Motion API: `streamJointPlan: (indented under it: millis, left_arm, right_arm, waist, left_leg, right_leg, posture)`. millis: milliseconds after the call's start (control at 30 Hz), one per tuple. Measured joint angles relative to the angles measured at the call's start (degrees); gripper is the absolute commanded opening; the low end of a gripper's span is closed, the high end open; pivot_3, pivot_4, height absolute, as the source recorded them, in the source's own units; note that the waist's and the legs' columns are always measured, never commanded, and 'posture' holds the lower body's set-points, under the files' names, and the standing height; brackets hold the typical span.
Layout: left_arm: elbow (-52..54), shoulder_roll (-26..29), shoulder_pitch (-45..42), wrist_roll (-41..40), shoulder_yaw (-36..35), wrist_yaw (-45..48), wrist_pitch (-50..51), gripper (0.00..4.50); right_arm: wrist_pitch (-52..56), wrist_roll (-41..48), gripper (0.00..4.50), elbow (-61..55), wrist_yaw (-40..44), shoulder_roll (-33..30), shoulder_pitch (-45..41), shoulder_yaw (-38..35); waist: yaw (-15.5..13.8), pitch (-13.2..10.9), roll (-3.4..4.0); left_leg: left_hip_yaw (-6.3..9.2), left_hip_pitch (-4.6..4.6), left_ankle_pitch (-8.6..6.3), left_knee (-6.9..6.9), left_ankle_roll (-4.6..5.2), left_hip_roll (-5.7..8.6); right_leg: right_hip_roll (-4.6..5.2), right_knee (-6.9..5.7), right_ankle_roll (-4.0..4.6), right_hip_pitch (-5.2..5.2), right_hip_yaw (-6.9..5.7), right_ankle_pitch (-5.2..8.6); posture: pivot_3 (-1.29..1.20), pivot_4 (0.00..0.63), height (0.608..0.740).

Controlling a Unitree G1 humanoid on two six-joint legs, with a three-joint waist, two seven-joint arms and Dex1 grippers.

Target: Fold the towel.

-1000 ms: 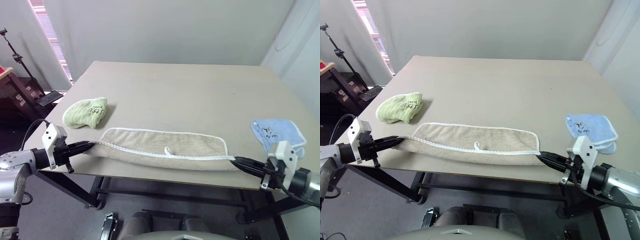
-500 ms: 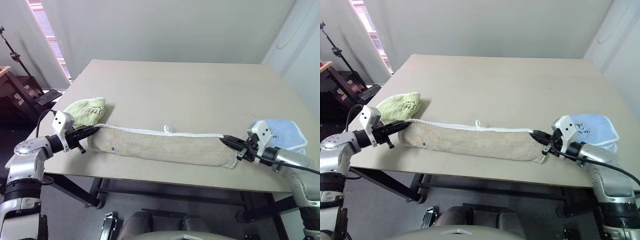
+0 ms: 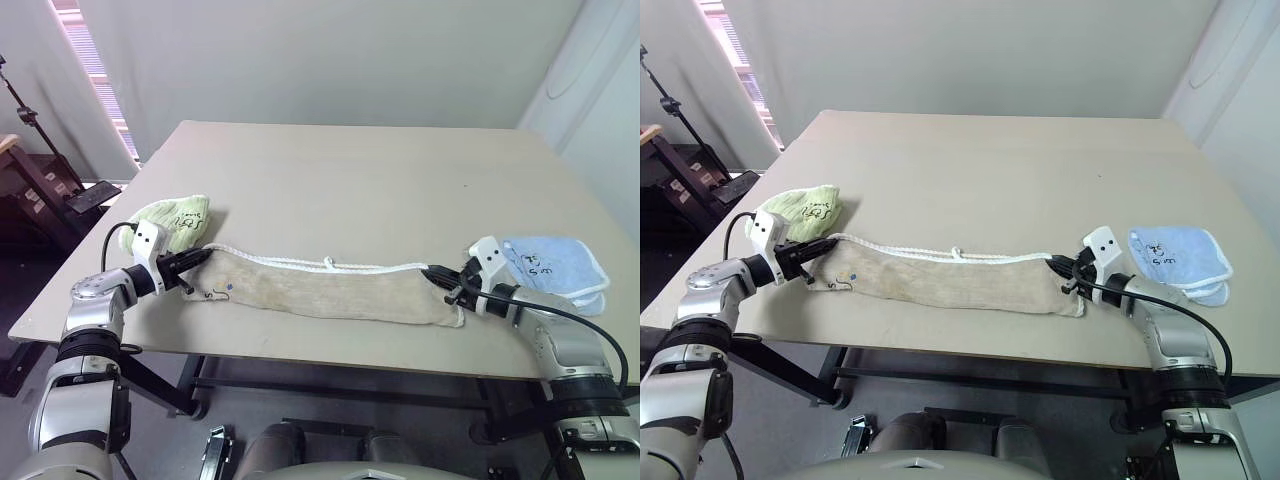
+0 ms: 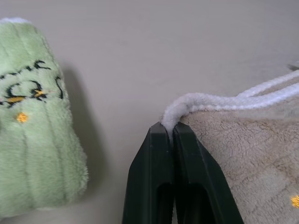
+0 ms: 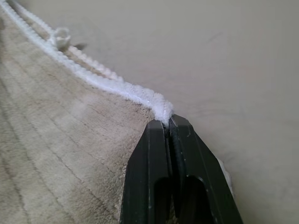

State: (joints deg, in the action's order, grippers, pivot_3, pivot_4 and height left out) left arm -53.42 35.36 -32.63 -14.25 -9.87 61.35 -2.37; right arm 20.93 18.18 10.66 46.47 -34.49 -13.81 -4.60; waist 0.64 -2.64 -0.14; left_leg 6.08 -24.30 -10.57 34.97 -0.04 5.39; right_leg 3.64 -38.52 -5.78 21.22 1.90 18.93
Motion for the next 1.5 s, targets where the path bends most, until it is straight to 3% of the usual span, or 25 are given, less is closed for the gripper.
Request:
streamJointPlan:
  millis: [67,333,400,600,700,833,967,1100,1333,1500]
  left_arm:
    - [-0.86,-0.1,-0.48,0.01,0.0,0.23,0.04,1.67]
    - [-4.43,-0.29,-2.57,0.02,-0.23,0.57,-0.05,4.49]
    - [-4.66,-0.29,-3.29,0.02,-0.57,-0.74,-0.94,4.5]
    - [-0.02,-0.23,-3.35,-2.44,-3.01,-0.97,1.47,4.5]
    - [10.38,-0.07,0.65,-5.82,-3.24,2.81,6.89,4.5]
    - [22.25,0.12,7.14,-8.85,-2.96,4.7,13.17,4.5]
    - [33.43,-0.07,14.22,-10.23,-1.57,5.05,17.36,4.5]
    - [38.73,-0.75,16.83,-11.04,-0.38,4.65,19.45,4.5]
    - [42.82,-2.52,18.9,-11.29,2.25,4.32,20.34,4.5]
    - [42.71,-4.03,18.22,-11.23,4.35,3.96,20.36,4.5]
  right_arm:
    - [0.19,-0.58,0.68,1.21,-1.87,0.87,-1.02,-0.04]
    - [-0.01,-1.03,3.45,2.2,-3.37,2.37,-2.37,-0.15]
    - [-0.12,-0.96,4.2,2.52,-4.46,3.02,-3.57,-0.77]
    - [11.68,6.46,4.2,-0.56,-8.07,3.67,-6.35,-7.69]
    - [20.93,12.43,4.2,-5.14,-8.65,2.8,-5.21,-11.45]
    - [34.73,21.34,4.2,-7.85,-9.91,1.19,-3.59,-18.07]
    - [55.1,33.06,4.2,-7.8,-10.23,-3.73,-3.42,-26.39]
    - [68.48,40.97,4.2,-6.25,-10.37,-7.16,-1.91,-30.02]
    - [71.23,56.81,4.2,-6.24,-18.89,-5.91,10.31,-31.06]
    - [71.12,62.45,4.2,-7.28,-28.0,-1.43,12.55,-32.13]
  waist:
    - [0.03,0.0,0.0]
    - [0.06,0.0,0.0]
    - [0.11,0.0,0.0]
    - [-0.08,0.01,-0.02]
    - [0.08,0.01,-0.02]
    - [0.16,0.01,0.01]
    - [0.09,0.0,0.1]
    - [-0.02,0.04,0.05]
    - [0.14,0.12,0.3]
    - [0.15,0.14,0.33]
  left_leg:
    - [0.0,0.01,-0.01,0.03,-0.02,0.0]
    - [0.01,0.01,0.01,0.08,-0.01,0.0]
    - [0.01,0.01,0.01,0.09,-0.02,0.0]
    - [0.04,0.01,0.02,0.08,-0.02,0.01]
    - [0.04,-0.02,0.02,0.02,-0.02,0.01]
    - [0.04,-0.02,0.02,0.01,-0.02,-0.01]
    - [0.02,-0.02,0.01,0.06,-0.03,-0.01]
    - [0.02,-0.02,-0.04,0.09,-0.11,-0.06]
    - [-0.02,-0.11,-0.02,0.05,0.03,-0.07]
    - [-0.02,-0.11,-0.04,0.06,0.0,-0.1]
  right_leg:
    - [0.0,-0.05,0.0,0.0,0.0,0.0]
    - [-0.01,-0.13,0.0,0.02,0.0,0.0]
    - [-0.01,-0.17,0.0,0.03,0.0,-0.01]
    - [-0.01,-0.3,-0.01,0.07,-0.01,-0.01]
    - [0.02,-0.31,0.0,0.1,0.0,-0.01]
    - [0.01,-0.33,0.19,0.1,0.0,0.07]
    - [0.02,-0.33,0.26,0.07,0.04,0.1]
    - [0.01,-0.31,0.3,0.02,0.02,0.11]
    - [0.03,0.1,0.29,-0.05,0.01,0.1]
    - [0.01,0.11,0.28,-0.05,0.01,0.11]
  posture:
    - [0.0,0.0,0.74]
    - [0.0,0.0,0.74]
    - [0.0,0.0,0.74]
    - [0.0,0.0,0.74]
    - [0.0,0.0,0.74]
    - [0.0,0.0,0.74]
    - [0.0,0.0,0.74]
    - [0.0,0.0,0.74]
    - [0.0,0.0,0.74]
    - [0.0,0.0,0.74]
